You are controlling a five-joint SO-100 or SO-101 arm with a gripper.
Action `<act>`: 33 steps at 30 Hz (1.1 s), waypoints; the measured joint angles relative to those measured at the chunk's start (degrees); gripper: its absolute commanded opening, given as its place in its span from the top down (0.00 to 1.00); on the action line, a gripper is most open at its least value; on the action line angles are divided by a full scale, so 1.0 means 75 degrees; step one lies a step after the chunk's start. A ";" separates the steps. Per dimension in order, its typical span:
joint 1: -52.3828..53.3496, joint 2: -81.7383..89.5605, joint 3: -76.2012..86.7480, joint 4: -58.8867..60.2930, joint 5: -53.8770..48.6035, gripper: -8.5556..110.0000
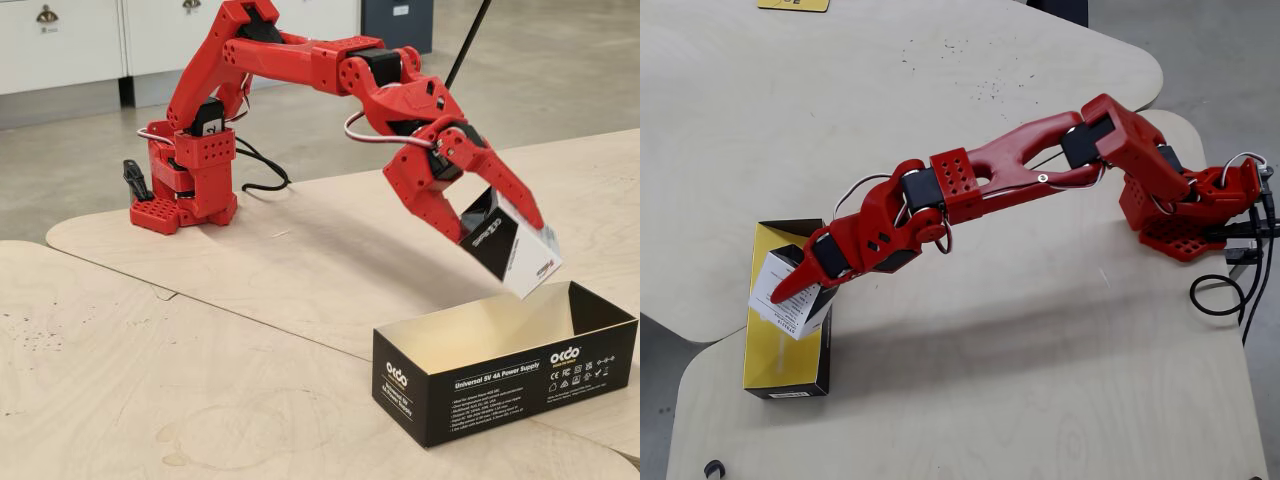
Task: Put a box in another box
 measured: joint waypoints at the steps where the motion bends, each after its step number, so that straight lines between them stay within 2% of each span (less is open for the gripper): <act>1: 0.0000 -0.0012 0.0000 -0.0012 0.0035 0.75; 14: 0.0000 -0.0012 0.0152 -0.0152 0.0129 0.61; 25: 0.0000 0.0059 0.0187 0.0375 -0.0398 0.59; 33: 0.0117 0.1676 0.0352 0.2016 -0.1746 0.59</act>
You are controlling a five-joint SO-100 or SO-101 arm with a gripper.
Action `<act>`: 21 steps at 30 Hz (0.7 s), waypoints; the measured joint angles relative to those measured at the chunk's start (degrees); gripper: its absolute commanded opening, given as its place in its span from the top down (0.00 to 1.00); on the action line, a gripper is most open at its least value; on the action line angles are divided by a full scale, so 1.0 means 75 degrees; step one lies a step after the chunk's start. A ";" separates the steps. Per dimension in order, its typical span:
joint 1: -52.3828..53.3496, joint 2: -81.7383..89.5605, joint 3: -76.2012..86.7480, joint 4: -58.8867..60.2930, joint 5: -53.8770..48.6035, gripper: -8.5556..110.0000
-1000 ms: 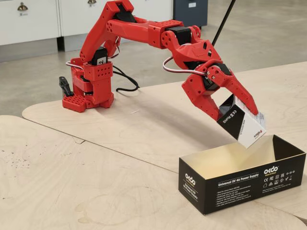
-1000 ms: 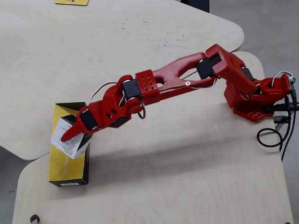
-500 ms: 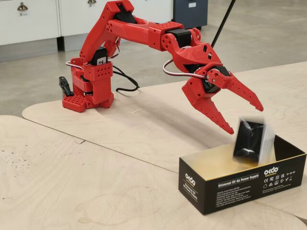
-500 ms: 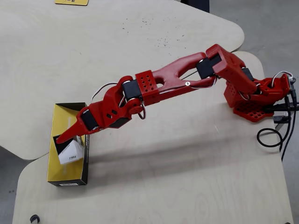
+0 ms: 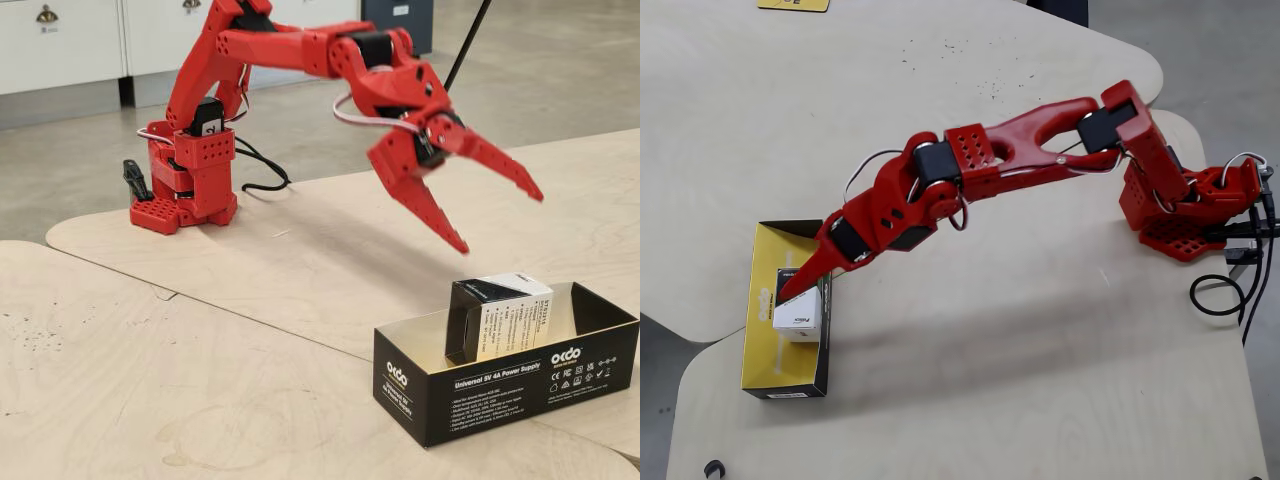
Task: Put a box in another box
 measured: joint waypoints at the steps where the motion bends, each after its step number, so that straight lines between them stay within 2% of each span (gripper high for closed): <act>1: 0.0023 0.0281 0.0129 0.0270 -0.0176 0.59; 7: 0.0328 0.2133 0.1465 0.1617 -0.1184 0.62; 11: 0.0680 0.3363 0.2602 0.2227 -0.1465 0.69; 21: 0.1371 0.7840 0.7512 0.2285 -0.2180 0.85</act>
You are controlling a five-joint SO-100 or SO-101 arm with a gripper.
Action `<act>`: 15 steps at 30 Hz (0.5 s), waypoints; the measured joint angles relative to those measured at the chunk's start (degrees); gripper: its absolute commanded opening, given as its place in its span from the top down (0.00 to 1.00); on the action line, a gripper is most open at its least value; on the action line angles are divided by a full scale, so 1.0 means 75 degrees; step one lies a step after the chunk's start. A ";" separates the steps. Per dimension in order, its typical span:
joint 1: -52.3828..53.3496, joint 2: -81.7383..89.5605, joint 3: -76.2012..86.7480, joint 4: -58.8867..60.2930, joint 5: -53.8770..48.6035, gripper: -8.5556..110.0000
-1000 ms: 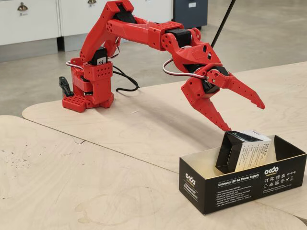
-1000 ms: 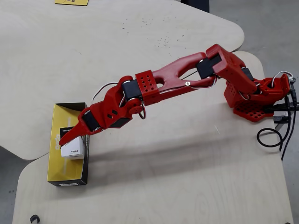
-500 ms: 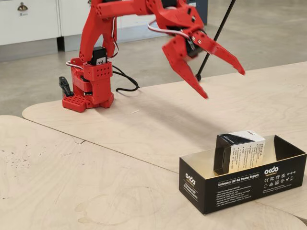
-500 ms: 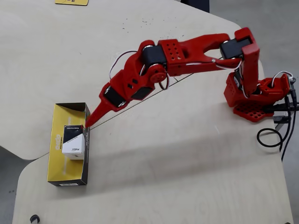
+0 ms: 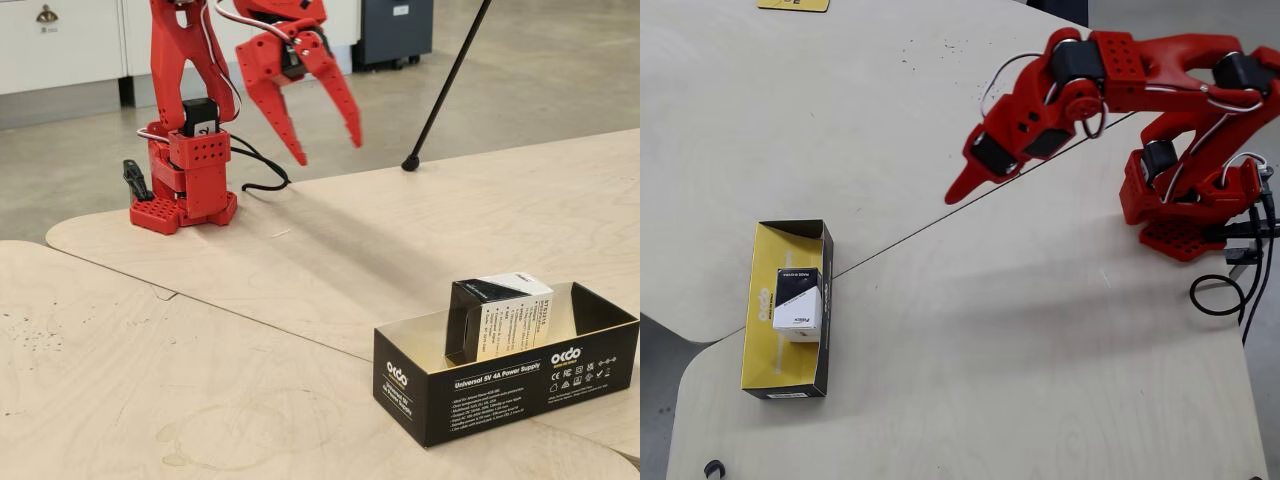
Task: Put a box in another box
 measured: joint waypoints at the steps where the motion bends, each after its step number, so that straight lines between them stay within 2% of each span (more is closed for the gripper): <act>1: 0.0070 0.0410 0.0527 0.0000 -0.0059 0.88; 4: 0.0234 0.1488 0.1980 0.0000 -0.0305 0.93; 15: 0.0316 0.3750 0.6012 -0.1219 -0.0703 0.93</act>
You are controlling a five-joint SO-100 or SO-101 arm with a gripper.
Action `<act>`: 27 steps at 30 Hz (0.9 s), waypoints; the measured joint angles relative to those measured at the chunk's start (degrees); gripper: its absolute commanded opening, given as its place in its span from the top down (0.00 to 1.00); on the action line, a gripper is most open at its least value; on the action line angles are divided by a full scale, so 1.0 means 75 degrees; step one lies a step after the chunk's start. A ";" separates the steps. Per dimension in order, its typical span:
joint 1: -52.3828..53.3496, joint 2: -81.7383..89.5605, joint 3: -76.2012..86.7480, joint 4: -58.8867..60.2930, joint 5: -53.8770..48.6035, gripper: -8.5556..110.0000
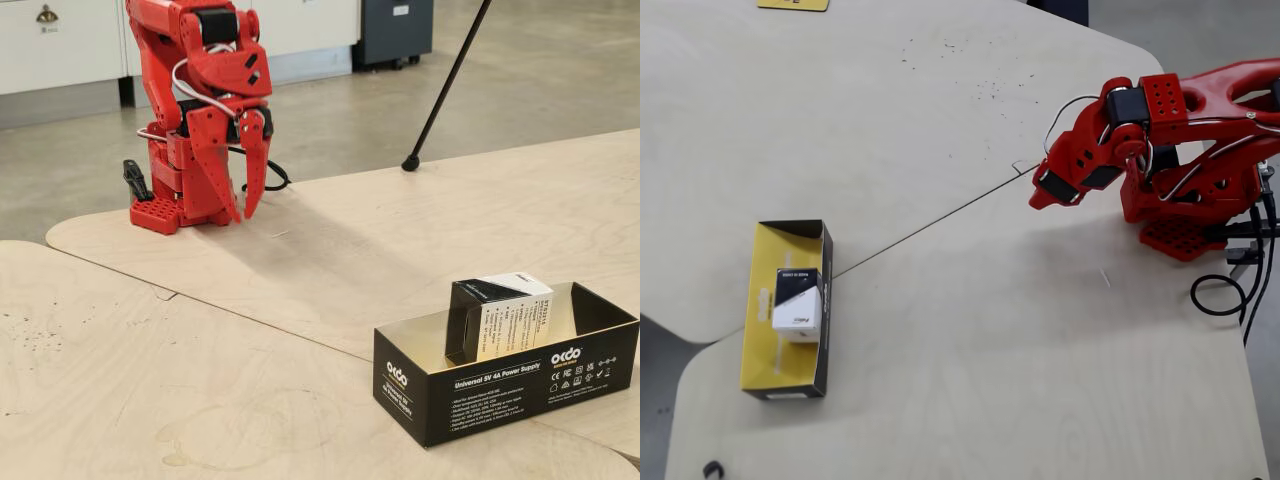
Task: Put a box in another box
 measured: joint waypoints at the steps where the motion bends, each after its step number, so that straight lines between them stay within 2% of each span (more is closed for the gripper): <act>1: 0.0000 0.0246 0.0258 -0.0023 -0.0117 0.93; 14: 0.0211 0.3340 0.2695 0.0434 -0.1816 0.93; 22: 0.0211 0.4805 0.3094 0.1230 -0.2566 0.93; 27: 0.0176 0.4945 0.3094 0.1676 -0.2812 0.93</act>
